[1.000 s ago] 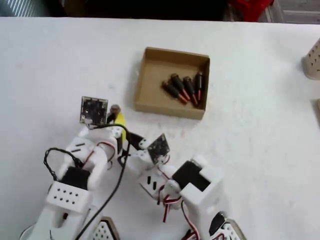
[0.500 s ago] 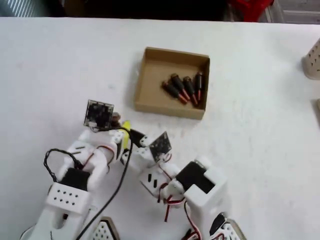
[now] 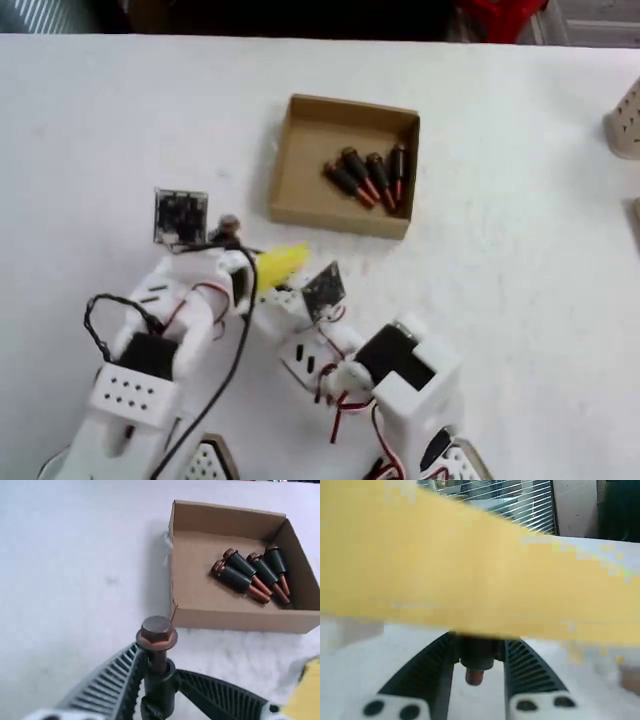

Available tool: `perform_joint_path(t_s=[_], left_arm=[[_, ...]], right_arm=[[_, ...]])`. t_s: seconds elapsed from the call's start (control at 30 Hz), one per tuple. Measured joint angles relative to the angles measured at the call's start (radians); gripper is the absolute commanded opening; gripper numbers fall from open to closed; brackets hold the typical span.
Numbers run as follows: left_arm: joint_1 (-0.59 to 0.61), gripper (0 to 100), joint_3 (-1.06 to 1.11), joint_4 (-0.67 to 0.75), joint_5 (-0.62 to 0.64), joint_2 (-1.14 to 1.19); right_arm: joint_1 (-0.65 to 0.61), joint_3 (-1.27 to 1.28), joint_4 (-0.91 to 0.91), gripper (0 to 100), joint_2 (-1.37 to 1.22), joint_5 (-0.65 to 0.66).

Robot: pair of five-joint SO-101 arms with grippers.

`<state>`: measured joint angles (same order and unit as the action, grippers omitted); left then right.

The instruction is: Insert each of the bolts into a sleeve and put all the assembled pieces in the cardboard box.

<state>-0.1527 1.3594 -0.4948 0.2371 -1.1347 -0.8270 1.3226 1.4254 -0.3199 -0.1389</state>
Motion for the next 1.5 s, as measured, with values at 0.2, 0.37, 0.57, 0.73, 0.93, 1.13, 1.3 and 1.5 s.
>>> perform_joint_path(t_s=[0.2, 0.37, 0.57, 0.73, 0.93, 1.13, 1.3, 1.5], left_arm=[[0.023, 34, -0.038, 0.0, -0.003, 0.0], [0.046, 36, -0.04, -0.055, -0.058, 0.0], [-0.005, 37, -0.04, -0.193, -0.069, 0.0], [-0.032, 37, -0.054, -0.256, -0.064, -0.002], [0.025, 36, -0.103, -0.258, -0.066, 0.0], [0.117, 30, -0.236, -0.258, 0.021, 0.0], [0.123, 1, -0.334, -0.341, 0.049, 0.0], [0.123, 2, -0.35, -0.496, 0.049, 0.0]], right_arm=[[-0.002, 0.0, -0.002, 1.5, 0.002, 0.0], [0.009, 0.0, -0.002, 1.5, 0.0, 0.0], [0.006, 0.002, -0.002, 1.5, 0.002, 0.002], [0.012, 0.002, -0.003, 1.5, 0.0, 0.0], [0.011, 0.002, -0.003, 1.5, 0.0, 0.0], [0.008, 0.002, -0.003, 1.5, 0.0, 0.0], [0.008, 0.002, -0.003, 1.5, 0.0, 0.0], [0.009, 0.008, -0.003, 1.5, 0.0, 0.0]])
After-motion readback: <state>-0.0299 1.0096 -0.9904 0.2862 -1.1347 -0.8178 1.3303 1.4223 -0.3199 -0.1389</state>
